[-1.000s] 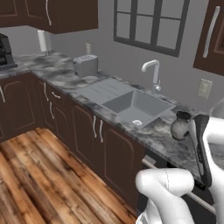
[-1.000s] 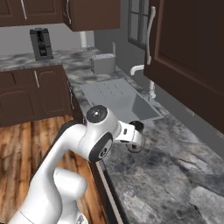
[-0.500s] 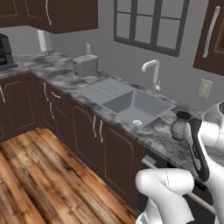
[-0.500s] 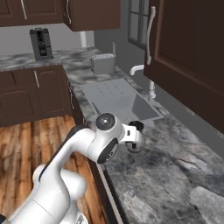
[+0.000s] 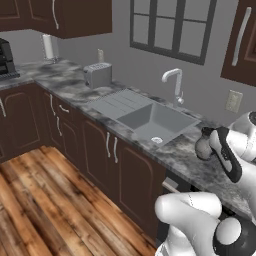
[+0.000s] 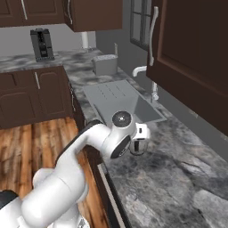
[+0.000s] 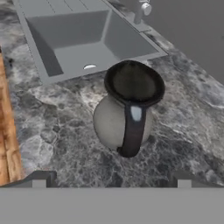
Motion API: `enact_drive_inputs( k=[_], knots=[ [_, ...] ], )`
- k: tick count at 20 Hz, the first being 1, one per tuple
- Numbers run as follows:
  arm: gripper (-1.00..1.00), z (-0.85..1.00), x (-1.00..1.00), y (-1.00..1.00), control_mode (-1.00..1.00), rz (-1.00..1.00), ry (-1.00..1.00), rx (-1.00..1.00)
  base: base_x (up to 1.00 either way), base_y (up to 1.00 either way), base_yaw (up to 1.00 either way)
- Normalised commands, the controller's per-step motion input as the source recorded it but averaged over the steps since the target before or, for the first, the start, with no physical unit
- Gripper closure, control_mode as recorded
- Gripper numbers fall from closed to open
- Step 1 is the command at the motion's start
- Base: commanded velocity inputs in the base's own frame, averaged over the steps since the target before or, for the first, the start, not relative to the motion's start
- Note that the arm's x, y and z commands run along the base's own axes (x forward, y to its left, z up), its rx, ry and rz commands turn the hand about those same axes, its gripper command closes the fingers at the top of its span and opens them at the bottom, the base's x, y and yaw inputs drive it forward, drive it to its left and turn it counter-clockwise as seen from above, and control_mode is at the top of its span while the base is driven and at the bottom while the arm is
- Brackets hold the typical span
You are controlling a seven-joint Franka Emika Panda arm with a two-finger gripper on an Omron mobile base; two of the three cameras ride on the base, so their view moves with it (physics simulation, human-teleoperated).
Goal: Move the water bottle and hotdog bun from the top shelf to the second highest shelf to make space. Then, place the pitcher from the counter on the cleared top shelf.
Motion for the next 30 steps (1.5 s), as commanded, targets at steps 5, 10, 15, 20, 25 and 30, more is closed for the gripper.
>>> enact_drive_inputs(
  k=[5, 10, 15, 20, 25, 30],
  knots=[
    [-1.0, 0.0, 0.22, -0.31, -1.0, 0.0, 0.07, 0.02, 0.0, 0.0, 0.0],
    [-1.0, -0.04, 0.16, -0.19, -1.0, 0.0, 0.06, 0.0, 0.0, 0.0, 0.0],
    [-1.0, -0.24, 0.17, -0.05, -1.0, 0.0, 0.01, 0.0, 0.0, 0.0, 0.0],
    [-1.0, -0.37, 0.13, 0.0, -1.0, 0.0, 0.0, 0.0, 0.0, 0.0, 0.0],
    [-1.0, -0.37, 0.08, 0.0, -1.0, 0.01, 0.0, 0.0, 0.0, 0.0, 0.0],
    [-1.0, -0.18, 0.17, 0.0, -1.0, 0.0, 0.0, 0.0, 0.0, 0.0, 0.0]
  ],
)
